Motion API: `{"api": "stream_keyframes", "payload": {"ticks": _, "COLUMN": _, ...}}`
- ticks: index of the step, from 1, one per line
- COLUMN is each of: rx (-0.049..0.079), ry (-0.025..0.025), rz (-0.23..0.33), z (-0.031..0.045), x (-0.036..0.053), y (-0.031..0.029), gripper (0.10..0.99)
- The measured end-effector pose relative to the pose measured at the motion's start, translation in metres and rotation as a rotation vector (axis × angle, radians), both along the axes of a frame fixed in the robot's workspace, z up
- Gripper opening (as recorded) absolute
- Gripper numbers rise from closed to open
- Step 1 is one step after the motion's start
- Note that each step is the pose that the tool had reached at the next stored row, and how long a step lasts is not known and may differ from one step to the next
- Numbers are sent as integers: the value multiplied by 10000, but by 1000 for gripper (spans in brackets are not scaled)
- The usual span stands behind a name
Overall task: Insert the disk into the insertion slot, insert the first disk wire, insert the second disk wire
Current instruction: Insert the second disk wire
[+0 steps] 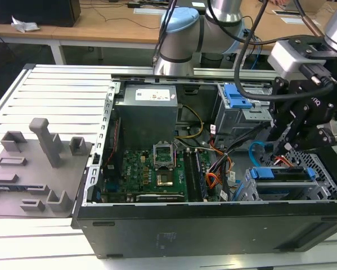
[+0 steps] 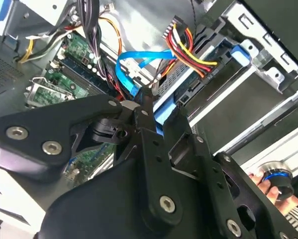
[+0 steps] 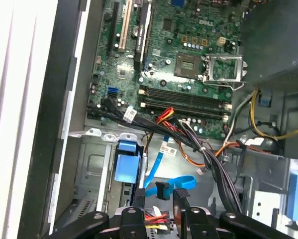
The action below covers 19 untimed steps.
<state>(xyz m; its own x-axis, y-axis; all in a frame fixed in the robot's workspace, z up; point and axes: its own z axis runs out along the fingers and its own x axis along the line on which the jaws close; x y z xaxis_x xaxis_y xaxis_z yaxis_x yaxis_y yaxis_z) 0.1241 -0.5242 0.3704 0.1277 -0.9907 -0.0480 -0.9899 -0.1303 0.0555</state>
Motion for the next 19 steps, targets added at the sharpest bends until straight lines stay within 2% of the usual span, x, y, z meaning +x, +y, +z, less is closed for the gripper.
{"api": "stream_keyframes", "payload": {"ticks": 1, "rx": -141, "ry": -2, "rz": 8, "z": -5, "x": -23, "y": 15, "gripper": 361}}
{"api": "stream_keyframes", "payload": {"ticks": 2, "rx": -385, "ry": -9, "rz": 29, "z": -11, "x": -43, "y": 54, "gripper": 361}}
{"api": "stream_keyframes", "payload": {"ticks": 4, "rx": -494, "ry": -12, "rz": 123, "z": -28, "x": -46, "y": 163, "gripper": 361}}
{"api": "stream_keyframes", "payload": {"ticks": 7, "rx": -695, "ry": -15, "rz": 304, "z": -42, "x": -48, "y": 173, "gripper": 361}}
{"api": "stream_keyframes", "payload": {"ticks": 15, "rx": -729, "ry": -16, "rz": 343, "z": -122, "x": -48, "y": 173, "gripper": 361}}
{"api": "stream_keyframes", "payload": {"ticks": 19, "rx": -733, "ry": -16, "rz": 344, "z": -122, "x": -48, "y": 173, "gripper": 345}}
